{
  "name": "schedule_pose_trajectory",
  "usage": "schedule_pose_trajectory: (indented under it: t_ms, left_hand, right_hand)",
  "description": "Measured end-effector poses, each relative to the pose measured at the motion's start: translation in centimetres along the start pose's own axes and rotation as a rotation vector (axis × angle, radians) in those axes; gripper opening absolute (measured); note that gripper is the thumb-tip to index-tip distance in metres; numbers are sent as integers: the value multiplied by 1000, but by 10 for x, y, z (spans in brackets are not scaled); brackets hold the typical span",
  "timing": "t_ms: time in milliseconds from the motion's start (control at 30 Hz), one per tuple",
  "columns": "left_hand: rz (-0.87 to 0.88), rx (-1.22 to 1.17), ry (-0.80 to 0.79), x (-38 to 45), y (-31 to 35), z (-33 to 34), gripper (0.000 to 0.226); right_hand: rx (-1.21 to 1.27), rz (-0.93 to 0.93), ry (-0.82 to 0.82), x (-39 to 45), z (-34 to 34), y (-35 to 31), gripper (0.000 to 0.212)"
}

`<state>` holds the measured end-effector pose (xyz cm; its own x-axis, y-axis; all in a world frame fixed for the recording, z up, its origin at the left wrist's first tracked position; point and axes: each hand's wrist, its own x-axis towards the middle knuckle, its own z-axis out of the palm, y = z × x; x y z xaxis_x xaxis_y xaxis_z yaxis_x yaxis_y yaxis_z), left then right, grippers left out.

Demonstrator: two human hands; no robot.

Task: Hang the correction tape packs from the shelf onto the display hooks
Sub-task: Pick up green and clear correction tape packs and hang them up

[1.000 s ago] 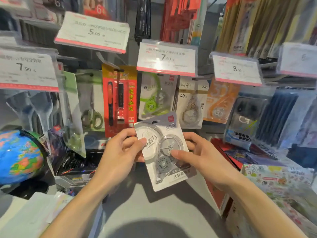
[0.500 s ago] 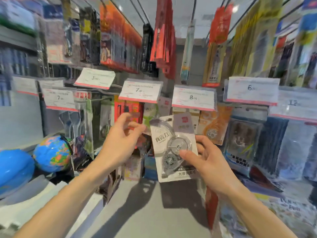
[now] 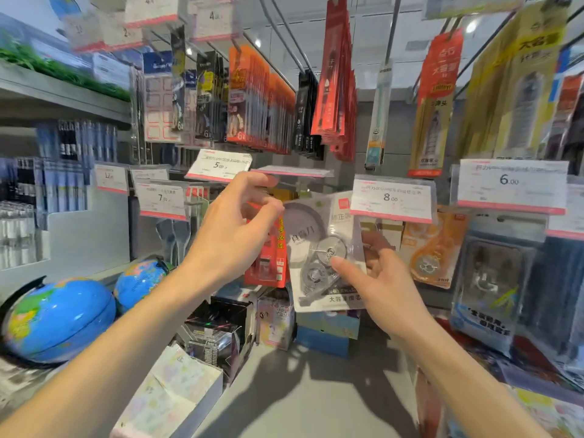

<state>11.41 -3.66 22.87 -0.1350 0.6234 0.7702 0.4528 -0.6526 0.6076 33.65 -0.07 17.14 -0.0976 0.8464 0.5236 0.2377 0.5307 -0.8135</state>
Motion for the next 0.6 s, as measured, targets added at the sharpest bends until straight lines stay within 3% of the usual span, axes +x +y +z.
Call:
schedule_pose_trajectory:
  t_ms: [167, 333, 600]
  left_hand:
    - [45, 4, -17, 2, -1, -4, 22]
    - [63, -6, -28, 4, -5, -6, 24]
    - [87, -18, -50, 3, -15, -6, 25]
  right_hand:
    - [12, -71, 24, 17, 14, -3, 20]
    - [54, -44, 53, 25, 25, -1, 34]
    - [109, -60, 109, 30, 34, 9, 40]
